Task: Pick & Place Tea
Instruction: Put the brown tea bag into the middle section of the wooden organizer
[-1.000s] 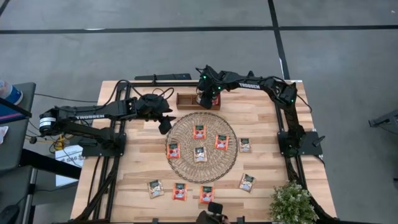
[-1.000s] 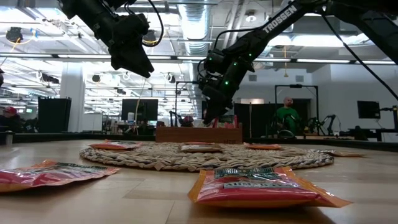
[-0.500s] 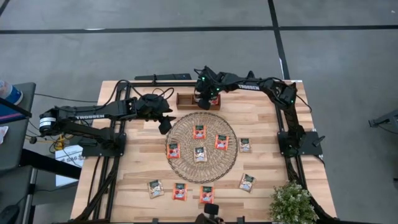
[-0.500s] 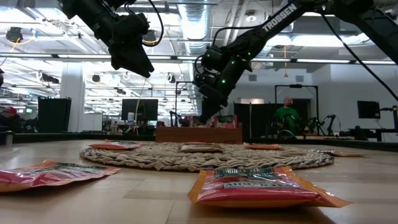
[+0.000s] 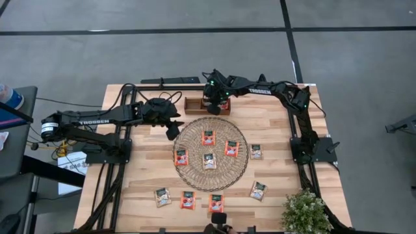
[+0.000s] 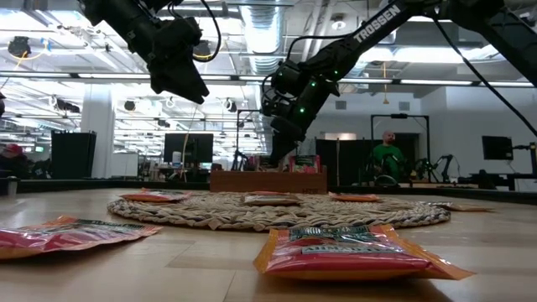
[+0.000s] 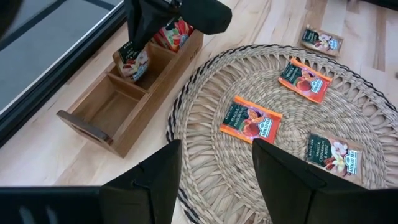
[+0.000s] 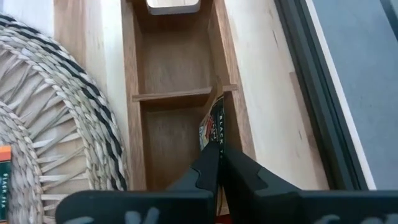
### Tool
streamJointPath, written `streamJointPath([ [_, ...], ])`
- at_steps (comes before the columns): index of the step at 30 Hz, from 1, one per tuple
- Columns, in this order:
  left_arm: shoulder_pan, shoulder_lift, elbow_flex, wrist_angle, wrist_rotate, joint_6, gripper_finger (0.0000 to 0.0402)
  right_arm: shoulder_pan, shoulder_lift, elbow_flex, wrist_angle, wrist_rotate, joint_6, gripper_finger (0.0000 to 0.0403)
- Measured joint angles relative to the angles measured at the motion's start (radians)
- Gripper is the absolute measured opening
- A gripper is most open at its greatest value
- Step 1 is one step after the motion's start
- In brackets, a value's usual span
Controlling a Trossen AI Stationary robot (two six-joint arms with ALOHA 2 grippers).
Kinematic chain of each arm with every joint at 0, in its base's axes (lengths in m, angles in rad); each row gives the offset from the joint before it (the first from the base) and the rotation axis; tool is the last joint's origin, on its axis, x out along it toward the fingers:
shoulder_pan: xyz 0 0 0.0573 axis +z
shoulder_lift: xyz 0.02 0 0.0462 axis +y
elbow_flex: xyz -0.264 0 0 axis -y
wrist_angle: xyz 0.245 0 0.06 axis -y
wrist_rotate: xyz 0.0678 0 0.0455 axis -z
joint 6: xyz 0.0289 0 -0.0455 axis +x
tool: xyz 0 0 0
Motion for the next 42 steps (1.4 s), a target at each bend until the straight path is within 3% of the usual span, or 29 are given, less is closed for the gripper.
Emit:
streamJointPath([
  [13, 0.000, 0.000, 0.000, 0.018, 0.000, -0.001, 0.0188, -0.029, 0.000, 0.000, -0.001, -0.028, -0.003, 0.0017],
  [25, 0.000, 0.000, 0.000, 0.020, 0.000, -0.001, 0.0188, -0.032, 0.000, 0.001, 0.004, -0.022, -0.004, 0.0124],
  [31, 0.000, 0.000, 0.000, 0.020, 0.000, -0.002, 0.0188, -0.033, 0.000, 0.093, -0.020, 0.099, -0.011, 0.0164],
  [36, 0.000, 0.000, 0.000, 0.019, 0.000, -0.002, 0.0188, -0.033, 0.000, 0.255, -0.158, 0.132, -0.029, 0.0176],
  [39, 0.000, 0.000, 0.000, 0.016, 0.003, -0.018, 0.0188, -0.024, 0.000, 0.363, -0.361, 0.125, -0.027, 0.0175],
  [42, 0.000, 0.000, 0.000, -0.009, 0.031, -0.028, 0.0188, -0.010, -0.009, 0.439, -0.614, 0.034, -0.044, 0.0170],
])
